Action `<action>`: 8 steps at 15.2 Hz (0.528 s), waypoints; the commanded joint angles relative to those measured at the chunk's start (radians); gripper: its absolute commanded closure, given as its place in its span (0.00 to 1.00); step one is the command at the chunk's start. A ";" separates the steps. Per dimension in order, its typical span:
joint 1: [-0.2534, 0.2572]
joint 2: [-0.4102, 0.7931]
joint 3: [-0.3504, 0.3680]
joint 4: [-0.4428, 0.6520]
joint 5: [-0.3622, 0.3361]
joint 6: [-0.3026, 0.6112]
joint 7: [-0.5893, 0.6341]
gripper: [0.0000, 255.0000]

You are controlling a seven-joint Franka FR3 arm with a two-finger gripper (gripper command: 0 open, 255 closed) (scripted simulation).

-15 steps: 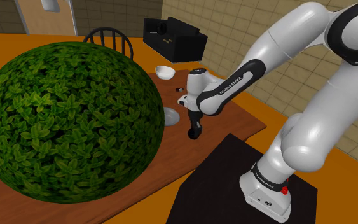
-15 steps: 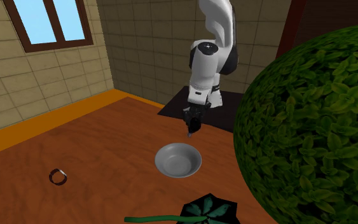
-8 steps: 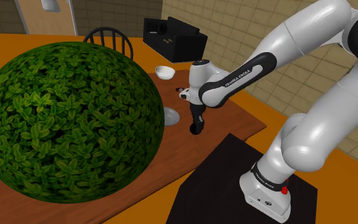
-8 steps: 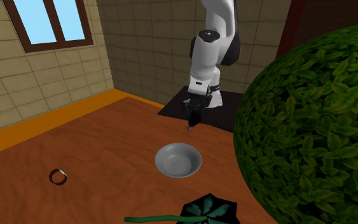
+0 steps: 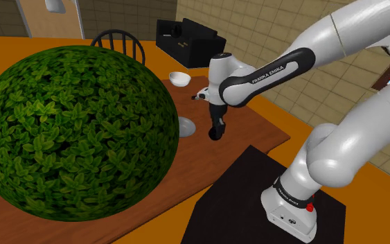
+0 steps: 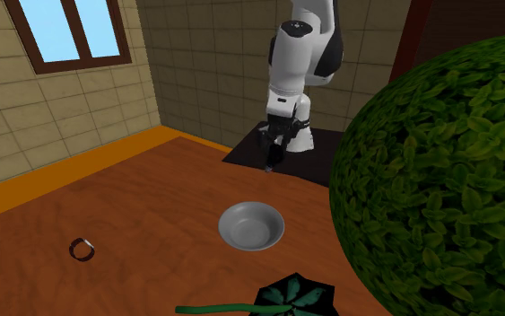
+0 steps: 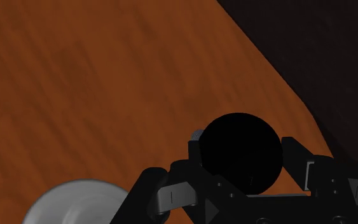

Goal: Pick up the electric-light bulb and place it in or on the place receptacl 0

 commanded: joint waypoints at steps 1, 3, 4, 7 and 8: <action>0.001 0.027 0.000 0.047 0.004 -0.020 -0.005 1.00; 0.002 0.098 -0.001 0.132 0.009 -0.034 -0.010 1.00; 0.003 0.133 -0.001 0.176 0.012 -0.043 -0.013 1.00; 0.004 0.235 -0.001 0.310 0.021 -0.074 -0.022 1.00; 0.004 0.269 -0.001 0.357 0.024 -0.087 -0.025 1.00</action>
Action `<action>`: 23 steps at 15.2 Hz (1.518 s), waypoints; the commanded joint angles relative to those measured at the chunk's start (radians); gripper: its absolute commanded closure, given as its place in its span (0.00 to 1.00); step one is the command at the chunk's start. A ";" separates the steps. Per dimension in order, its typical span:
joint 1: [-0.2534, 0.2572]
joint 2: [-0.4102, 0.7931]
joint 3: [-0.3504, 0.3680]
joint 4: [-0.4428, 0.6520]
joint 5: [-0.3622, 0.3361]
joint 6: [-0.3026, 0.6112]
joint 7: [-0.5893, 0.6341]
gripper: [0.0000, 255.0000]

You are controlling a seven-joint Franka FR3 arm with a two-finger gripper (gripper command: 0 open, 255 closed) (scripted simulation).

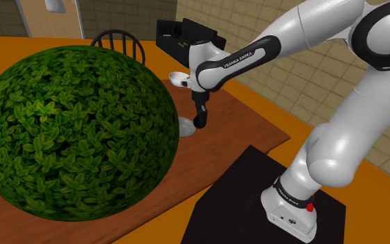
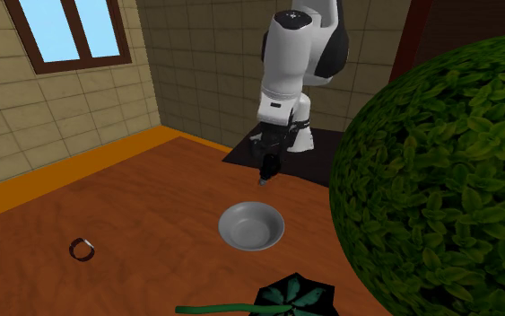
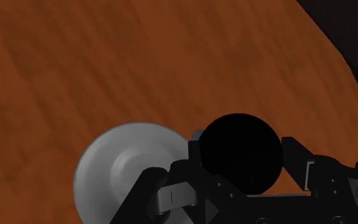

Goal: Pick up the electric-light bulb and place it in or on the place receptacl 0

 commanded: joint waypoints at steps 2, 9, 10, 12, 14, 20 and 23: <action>-0.002 0.100 -0.002 0.139 0.008 -0.038 -0.013 1.00; -0.005 0.319 0.000 0.472 0.026 -0.151 -0.035 1.00; -0.005 0.326 0.000 0.467 0.025 -0.139 -0.034 1.00; -0.005 0.339 0.000 0.457 0.025 -0.117 -0.031 1.00; -0.006 0.352 0.000 0.448 0.024 -0.095 -0.029 1.00; -0.006 0.397 -0.001 0.428 0.022 -0.029 -0.021 1.00; -0.007 0.422 -0.001 0.420 0.020 0.002 -0.018 1.00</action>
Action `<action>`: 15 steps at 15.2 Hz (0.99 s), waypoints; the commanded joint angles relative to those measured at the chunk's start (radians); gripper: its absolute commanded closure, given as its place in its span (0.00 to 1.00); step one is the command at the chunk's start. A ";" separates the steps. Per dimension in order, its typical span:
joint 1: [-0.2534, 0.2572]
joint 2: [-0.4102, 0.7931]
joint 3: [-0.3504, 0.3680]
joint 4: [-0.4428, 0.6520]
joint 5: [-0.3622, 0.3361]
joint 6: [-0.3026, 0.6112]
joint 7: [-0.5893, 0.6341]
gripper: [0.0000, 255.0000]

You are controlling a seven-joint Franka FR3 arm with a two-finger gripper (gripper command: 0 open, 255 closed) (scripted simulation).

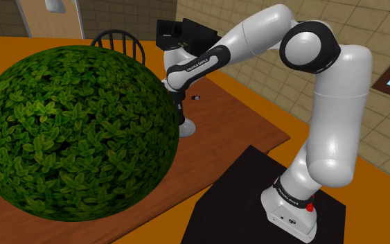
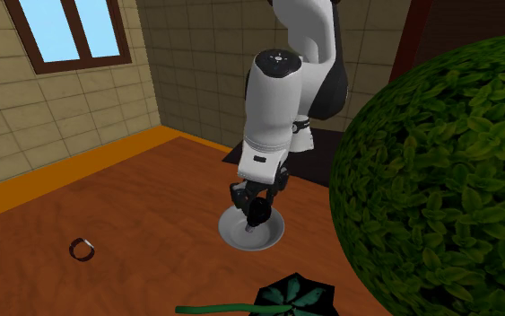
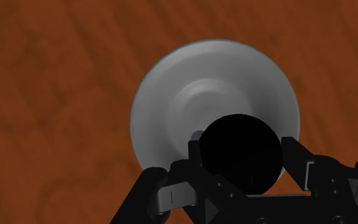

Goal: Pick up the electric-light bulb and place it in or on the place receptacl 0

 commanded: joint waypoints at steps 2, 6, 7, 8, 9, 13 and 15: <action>-0.001 0.024 -0.001 -0.009 -0.002 0.033 0.003 1.00; -0.001 0.036 -0.001 -0.011 -0.002 0.048 0.005 1.00; -0.001 0.036 -0.001 -0.011 -0.002 0.048 0.005 1.00; -0.001 0.036 -0.001 -0.011 -0.002 0.048 0.005 1.00; -0.001 0.036 -0.001 -0.011 -0.002 0.048 0.005 1.00; -0.001 0.036 -0.001 -0.011 -0.002 0.048 0.005 0.00; -0.001 0.036 -0.001 -0.011 -0.002 0.048 0.005 0.00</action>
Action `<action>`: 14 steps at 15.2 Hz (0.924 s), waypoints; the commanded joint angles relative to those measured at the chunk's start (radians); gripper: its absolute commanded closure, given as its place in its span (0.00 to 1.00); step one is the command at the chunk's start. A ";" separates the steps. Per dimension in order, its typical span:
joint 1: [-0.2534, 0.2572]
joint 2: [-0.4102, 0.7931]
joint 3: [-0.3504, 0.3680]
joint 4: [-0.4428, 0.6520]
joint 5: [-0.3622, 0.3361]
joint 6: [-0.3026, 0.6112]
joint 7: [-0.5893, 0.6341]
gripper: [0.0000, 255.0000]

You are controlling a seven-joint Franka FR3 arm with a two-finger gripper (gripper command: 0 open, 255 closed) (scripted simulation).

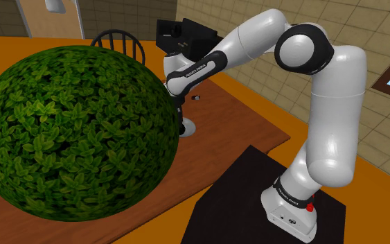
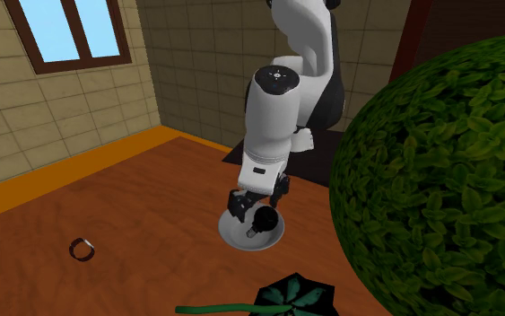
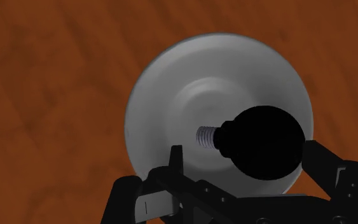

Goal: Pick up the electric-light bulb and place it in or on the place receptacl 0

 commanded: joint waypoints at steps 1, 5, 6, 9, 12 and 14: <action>0.000 0.000 0.000 0.000 0.000 0.000 0.000 0.00; 0.006 -0.043 0.004 0.045 0.005 -0.089 -0.003 0.00; 0.007 -0.052 0.005 0.059 0.006 -0.112 -0.004 0.00; 0.007 -0.052 0.005 0.059 0.006 -0.112 -0.004 0.00; 0.007 -0.052 0.005 0.059 0.006 -0.112 -0.004 0.00; 0.007 -0.052 0.005 0.059 0.006 -0.112 -0.004 0.00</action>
